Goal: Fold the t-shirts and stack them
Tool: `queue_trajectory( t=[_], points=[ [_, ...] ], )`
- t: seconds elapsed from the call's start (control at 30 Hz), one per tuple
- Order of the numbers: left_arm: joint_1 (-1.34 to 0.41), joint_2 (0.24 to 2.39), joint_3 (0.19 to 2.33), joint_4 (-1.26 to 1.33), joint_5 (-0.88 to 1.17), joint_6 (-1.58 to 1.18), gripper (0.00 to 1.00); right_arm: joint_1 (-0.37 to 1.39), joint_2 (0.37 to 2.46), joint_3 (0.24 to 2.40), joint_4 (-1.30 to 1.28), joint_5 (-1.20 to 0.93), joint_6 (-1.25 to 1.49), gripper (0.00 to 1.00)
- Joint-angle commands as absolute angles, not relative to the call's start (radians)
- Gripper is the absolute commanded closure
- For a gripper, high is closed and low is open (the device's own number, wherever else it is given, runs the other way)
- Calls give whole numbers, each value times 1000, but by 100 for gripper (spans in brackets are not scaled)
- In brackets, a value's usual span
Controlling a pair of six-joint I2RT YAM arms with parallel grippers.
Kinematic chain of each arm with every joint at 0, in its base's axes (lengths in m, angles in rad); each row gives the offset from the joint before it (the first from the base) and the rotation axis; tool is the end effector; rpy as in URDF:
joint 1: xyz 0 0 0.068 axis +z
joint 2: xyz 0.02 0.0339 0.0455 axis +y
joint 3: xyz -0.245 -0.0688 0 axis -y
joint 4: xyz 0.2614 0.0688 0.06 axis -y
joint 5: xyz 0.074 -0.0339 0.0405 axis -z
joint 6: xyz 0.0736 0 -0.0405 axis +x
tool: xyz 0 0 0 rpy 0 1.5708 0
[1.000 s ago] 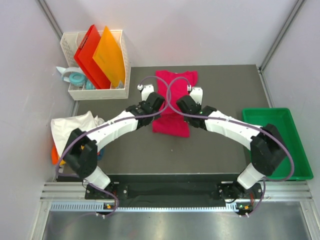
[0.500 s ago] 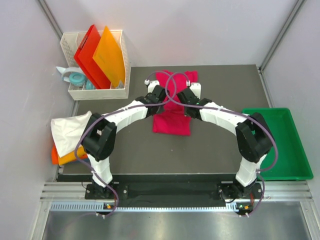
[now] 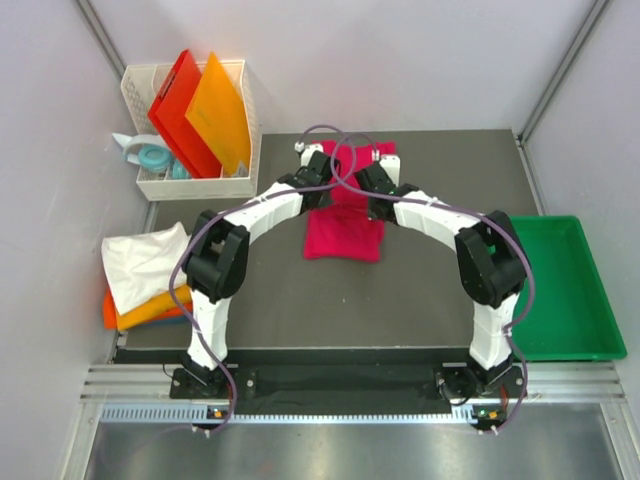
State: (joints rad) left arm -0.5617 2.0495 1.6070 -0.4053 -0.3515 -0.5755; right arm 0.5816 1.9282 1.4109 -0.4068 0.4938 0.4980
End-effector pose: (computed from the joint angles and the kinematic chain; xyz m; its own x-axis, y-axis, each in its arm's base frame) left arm 0.4277 -0.2392 0.1659 -0.6996 -0.1635 -0.6956 -0.0876 0.9858 -0.1435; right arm 0.3920 0.2160 0.1551 -0.7029 0.0412 -0.7101 0.1032 0.9937 -0.0445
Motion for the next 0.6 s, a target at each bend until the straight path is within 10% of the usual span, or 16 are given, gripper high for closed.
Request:
queue_trajectory(
  t=[0.0, 0.07, 0.13, 0.2, 0.3, 0.43, 0.57],
  points=[
    [-546, 2082, 1712, -411, -362, -537, 100, 545, 1969, 1518, -379, 489, 465, 100],
    [-543, 2103, 1750, -425, -365, -531, 87, 534, 1983, 1543, -385, 470, 462, 99],
    [-543, 2105, 1767, -443, -376, -529, 67, 525, 1990, 1566, -397, 468, 463, 72],
    [-543, 2085, 1749, -424, -377, -532, 10, 523, 1955, 1536, -368, 476, 462, 46],
    [-543, 2014, 1681, -385, -380, -537, 1, 525, 1889, 1502, -360, 480, 462, 28],
    [-546, 1881, 1565, -381, -330, -571, 1, 543, 1763, 1398, -351, 451, 469, 31],
    [-560, 1761, 1386, -313, -238, -641, 1, 589, 1651, 1241, -301, 373, 520, 81]
  ],
)
